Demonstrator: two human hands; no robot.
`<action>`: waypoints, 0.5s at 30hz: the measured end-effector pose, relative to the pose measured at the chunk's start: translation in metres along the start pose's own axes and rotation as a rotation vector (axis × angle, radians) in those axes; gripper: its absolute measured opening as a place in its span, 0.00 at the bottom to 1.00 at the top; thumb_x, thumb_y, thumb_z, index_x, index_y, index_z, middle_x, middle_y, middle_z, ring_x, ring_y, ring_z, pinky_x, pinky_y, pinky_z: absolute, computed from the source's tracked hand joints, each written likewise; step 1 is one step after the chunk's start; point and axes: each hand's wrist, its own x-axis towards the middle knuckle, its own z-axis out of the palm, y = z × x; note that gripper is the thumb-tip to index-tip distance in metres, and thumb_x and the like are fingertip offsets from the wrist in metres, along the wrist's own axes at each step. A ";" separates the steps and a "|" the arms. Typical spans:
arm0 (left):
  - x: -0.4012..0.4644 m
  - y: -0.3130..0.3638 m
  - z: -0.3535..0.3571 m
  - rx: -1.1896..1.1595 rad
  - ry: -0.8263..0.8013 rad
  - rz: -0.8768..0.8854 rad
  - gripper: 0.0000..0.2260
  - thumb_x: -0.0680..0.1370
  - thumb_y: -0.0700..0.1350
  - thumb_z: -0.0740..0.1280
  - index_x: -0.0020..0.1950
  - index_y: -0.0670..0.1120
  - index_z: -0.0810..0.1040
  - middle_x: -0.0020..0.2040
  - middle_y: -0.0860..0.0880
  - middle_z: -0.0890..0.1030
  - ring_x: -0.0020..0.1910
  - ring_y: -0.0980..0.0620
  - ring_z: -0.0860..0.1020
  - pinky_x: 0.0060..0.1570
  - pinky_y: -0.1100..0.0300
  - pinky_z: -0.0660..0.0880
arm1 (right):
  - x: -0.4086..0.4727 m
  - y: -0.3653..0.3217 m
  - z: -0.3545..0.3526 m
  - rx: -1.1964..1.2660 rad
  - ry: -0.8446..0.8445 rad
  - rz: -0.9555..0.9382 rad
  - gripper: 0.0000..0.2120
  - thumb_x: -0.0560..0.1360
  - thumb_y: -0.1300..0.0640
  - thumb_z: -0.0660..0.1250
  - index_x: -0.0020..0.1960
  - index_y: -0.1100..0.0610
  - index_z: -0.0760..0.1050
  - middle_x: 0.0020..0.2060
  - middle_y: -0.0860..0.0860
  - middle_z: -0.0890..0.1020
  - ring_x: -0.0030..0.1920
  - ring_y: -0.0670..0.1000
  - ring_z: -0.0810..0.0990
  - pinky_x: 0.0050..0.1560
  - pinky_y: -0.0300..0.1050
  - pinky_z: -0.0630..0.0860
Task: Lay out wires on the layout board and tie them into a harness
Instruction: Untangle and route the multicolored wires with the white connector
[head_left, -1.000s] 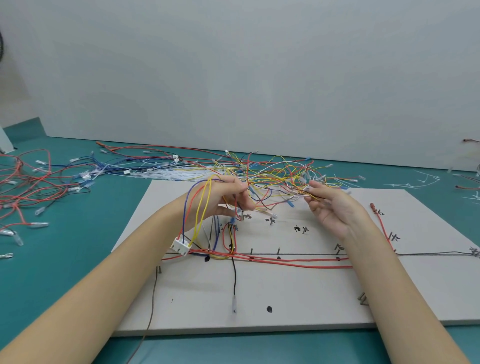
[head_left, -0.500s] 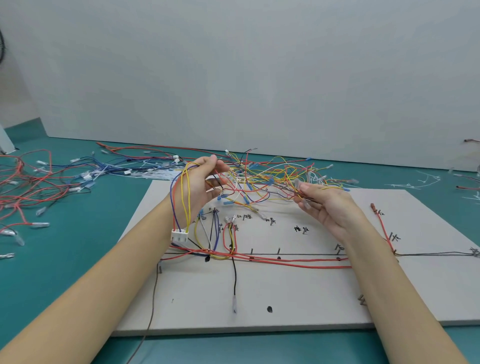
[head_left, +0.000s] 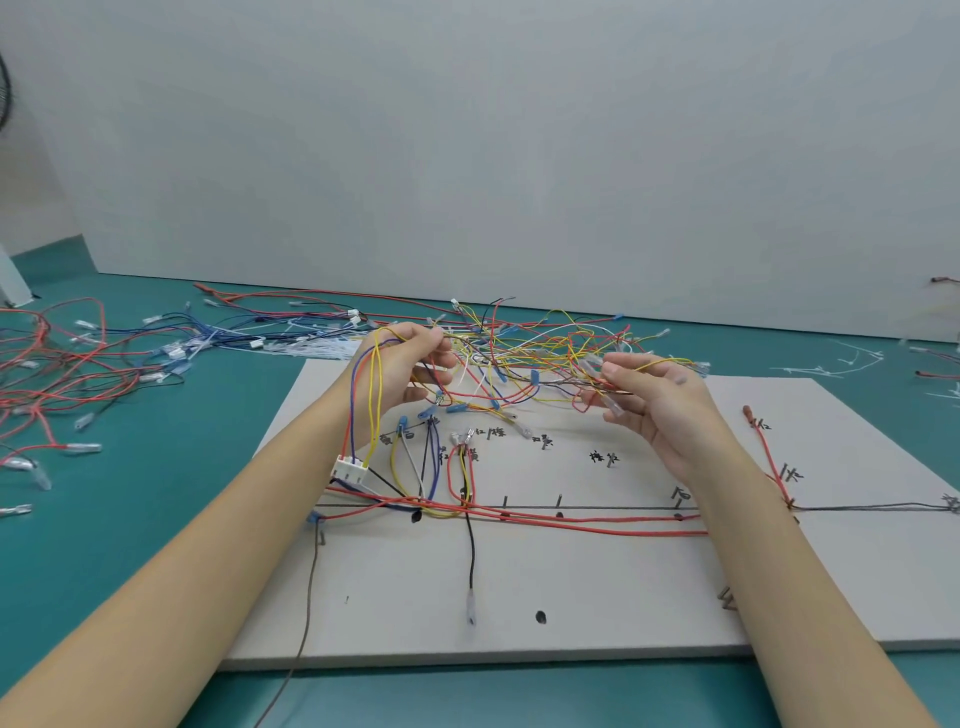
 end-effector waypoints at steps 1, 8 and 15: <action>0.000 0.000 0.000 0.003 0.008 0.002 0.11 0.83 0.46 0.60 0.42 0.47 0.76 0.31 0.55 0.82 0.29 0.60 0.80 0.25 0.70 0.70 | 0.000 0.000 0.000 -0.011 0.010 -0.006 0.06 0.75 0.65 0.69 0.52 0.60 0.78 0.38 0.54 0.84 0.36 0.54 0.85 0.28 0.37 0.76; 0.003 -0.001 -0.001 -0.005 0.090 0.002 0.12 0.83 0.47 0.61 0.41 0.47 0.77 0.31 0.55 0.80 0.27 0.61 0.79 0.25 0.69 0.65 | 0.003 0.003 -0.001 -0.074 0.004 0.010 0.09 0.75 0.61 0.71 0.54 0.62 0.78 0.37 0.54 0.82 0.27 0.51 0.78 0.38 0.44 0.73; 0.003 -0.002 -0.002 -0.041 0.062 -0.016 0.11 0.82 0.48 0.62 0.42 0.48 0.79 0.28 0.57 0.78 0.26 0.61 0.77 0.26 0.69 0.67 | 0.000 -0.004 -0.003 -0.115 -0.122 0.061 0.12 0.72 0.55 0.72 0.54 0.57 0.81 0.33 0.49 0.80 0.27 0.45 0.73 0.31 0.36 0.68</action>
